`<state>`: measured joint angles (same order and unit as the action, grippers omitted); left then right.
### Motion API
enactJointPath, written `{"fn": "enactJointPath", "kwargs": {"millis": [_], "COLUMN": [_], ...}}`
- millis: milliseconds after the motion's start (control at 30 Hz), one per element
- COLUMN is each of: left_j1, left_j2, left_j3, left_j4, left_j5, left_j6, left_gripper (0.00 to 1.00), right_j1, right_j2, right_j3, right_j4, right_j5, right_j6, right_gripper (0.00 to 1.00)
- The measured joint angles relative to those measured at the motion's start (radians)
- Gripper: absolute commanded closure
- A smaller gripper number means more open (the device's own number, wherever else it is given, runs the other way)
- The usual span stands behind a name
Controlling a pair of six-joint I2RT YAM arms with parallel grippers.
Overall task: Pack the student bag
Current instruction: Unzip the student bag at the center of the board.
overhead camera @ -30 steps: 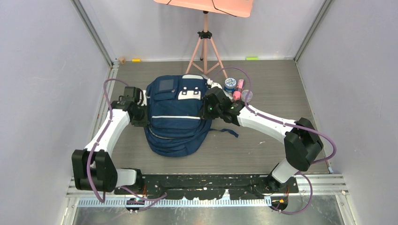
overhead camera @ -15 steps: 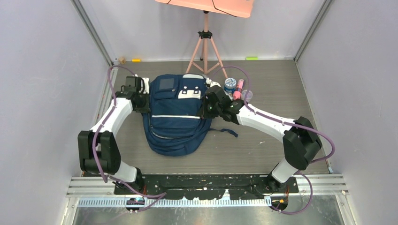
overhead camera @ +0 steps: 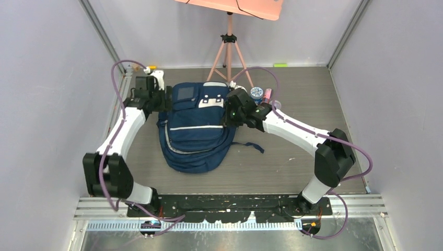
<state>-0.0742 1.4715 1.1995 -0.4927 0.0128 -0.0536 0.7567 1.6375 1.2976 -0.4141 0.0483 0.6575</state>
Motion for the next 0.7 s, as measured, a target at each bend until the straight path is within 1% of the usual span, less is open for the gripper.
{"fn": "enactJointPath", "kwargs": {"millis": [100,167,300,533,633,700], "left_j1": [-0.073,-0.172,-0.336,-0.547,-0.631,-0.670], "left_j2": [-0.116,-0.224,-0.381,-0.569,-0.639,-0.658], "left_j3": [-0.013,-0.048,-0.141,-0.316,-0.353,-0.365], "left_j4": [0.009,0.016,0.022,0.000,-0.002,-0.002], "left_j5": [-0.021,-0.032,-0.010,0.006,0.003,-0.017], "left_j6": [0.018,0.049,0.096,0.170,0.193,0.203], "left_gripper": [0.27,0.27,0.27,0.28,0.28,0.27], "right_j1": [-0.011,-0.025,-0.051,-0.074,-0.077,-0.078], "right_j2": [0.004,0.008,0.019,0.042,0.055,0.065], "right_j3": [0.043,0.071,0.108,0.154,0.171,0.186], "right_j4": [-0.042,-0.068,-0.100,-0.142,-0.154,-0.164], "right_j5": [-0.009,-0.029,-0.077,-0.126,-0.138,-0.147], "right_j6": [0.023,0.048,0.088,0.154,0.171,0.181], "right_gripper": [0.99,1.00,0.99,0.99,1.00,1.00]}}
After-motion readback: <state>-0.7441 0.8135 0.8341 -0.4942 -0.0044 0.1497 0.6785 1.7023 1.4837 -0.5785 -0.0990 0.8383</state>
